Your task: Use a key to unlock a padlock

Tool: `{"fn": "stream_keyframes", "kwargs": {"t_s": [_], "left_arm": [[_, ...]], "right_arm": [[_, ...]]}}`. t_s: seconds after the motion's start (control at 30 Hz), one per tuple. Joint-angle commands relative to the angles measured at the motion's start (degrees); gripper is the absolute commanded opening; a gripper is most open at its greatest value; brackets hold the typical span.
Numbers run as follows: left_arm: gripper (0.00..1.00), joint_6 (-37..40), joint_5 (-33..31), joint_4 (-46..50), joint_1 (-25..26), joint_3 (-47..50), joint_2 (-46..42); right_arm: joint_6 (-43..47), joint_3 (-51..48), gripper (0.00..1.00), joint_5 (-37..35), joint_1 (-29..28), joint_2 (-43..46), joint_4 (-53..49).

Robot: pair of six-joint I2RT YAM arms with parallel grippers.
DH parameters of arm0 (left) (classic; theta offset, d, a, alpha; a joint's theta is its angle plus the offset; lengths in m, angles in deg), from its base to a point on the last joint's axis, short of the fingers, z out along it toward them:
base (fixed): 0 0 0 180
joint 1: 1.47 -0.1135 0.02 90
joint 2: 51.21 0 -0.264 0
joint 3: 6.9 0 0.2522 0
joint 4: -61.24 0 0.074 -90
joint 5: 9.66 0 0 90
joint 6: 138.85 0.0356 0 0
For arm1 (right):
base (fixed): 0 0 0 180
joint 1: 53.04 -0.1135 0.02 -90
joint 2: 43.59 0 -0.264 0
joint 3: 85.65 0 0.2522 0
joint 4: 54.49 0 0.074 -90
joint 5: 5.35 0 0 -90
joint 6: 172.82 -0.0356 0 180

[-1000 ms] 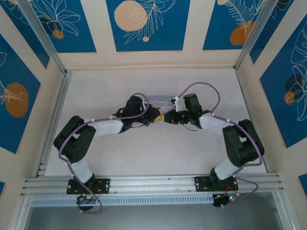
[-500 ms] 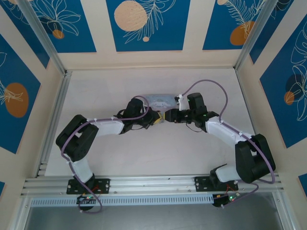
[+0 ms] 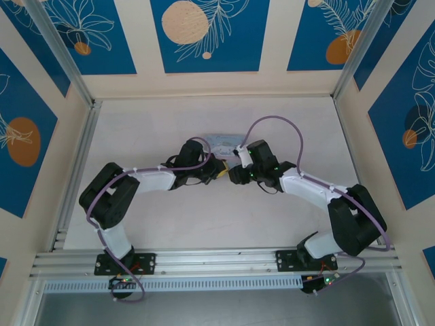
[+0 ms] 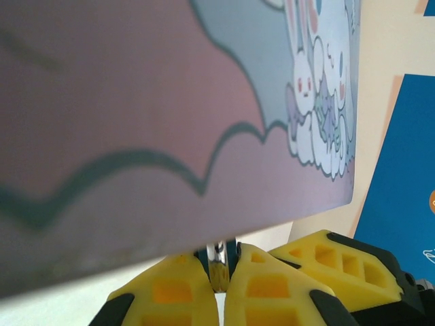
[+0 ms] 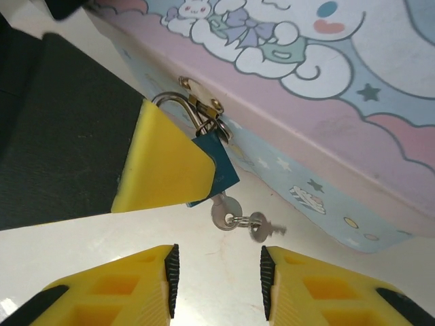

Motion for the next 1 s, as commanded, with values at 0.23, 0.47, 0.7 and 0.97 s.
{"fn": "stream_keyframes", "kwargs": {"t_s": [0.23,0.47,0.7,0.97], "left_arm": [[0.00,1.0,2.9,0.9,-0.2,-2.6,-0.9],[0.00,1.5,3.2,1.8,-0.1,-2.7,-0.9],[0.00,0.7,2.3,-1.2,-0.2,-0.1,0.3],[0.00,2.3,0.1,-1.4,-0.2,1.5,0.8]], "right_arm": [[5.7,5.1,0.34,-7.1,-3.8,-6.2,-0.1],[2.8,8.6,0.12,-7.3,-3.1,-9.3,0.3],[-16.1,3.7,0.00,27.5,7.4,-7.5,8.1],[-21.5,-1.8,0.45,30.6,7.9,-6.6,10.2]]}}
